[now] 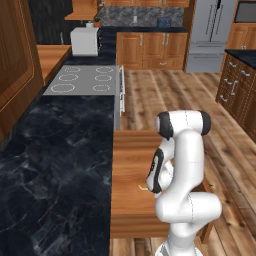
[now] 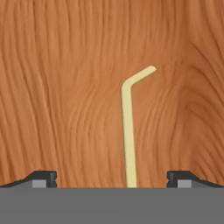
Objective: Take a straw from the drawer in front and place it inside the glass cup on the dining counter.
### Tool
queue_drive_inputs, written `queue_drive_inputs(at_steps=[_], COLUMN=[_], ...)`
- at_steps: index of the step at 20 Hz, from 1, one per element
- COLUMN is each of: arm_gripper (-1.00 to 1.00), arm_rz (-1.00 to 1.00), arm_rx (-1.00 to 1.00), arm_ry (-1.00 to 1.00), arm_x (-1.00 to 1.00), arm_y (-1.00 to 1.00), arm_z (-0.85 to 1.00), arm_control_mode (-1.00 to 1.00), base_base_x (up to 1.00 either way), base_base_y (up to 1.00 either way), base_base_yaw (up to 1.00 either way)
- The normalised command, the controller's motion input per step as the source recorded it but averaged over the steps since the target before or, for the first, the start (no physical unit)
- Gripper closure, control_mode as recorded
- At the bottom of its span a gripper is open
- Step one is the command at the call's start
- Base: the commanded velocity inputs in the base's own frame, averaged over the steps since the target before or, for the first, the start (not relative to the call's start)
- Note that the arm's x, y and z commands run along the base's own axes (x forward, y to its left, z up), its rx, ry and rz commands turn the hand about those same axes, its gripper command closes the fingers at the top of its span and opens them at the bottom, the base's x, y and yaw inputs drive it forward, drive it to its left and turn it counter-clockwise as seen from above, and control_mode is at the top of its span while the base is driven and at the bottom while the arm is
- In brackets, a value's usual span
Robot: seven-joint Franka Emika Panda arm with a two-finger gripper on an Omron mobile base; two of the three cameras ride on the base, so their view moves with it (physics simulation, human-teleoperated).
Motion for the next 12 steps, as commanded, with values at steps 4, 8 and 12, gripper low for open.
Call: queue_drive_inputs(at_steps=[4, 8, 12], arm_gripper=[-1.00, -1.00, -1.00], arm_rz=[0.00, 0.00, 0.00], arm_rx=[-0.01, -0.02, 0.00], arm_ry=[0.00, 0.00, 0.00], arm_x=[0.17, 0.18, 0.19], arm_y=[0.08, 0.11, 0.08], arm_z=[-0.22, -0.31, -0.27], arm_control_mode=[-1.00, -1.00, -1.00], base_base_x=[0.00, 0.00, 0.00], base_base_y=[0.00, 0.00, 0.00], base_base_yaw=[0.00, 0.00, 0.00])
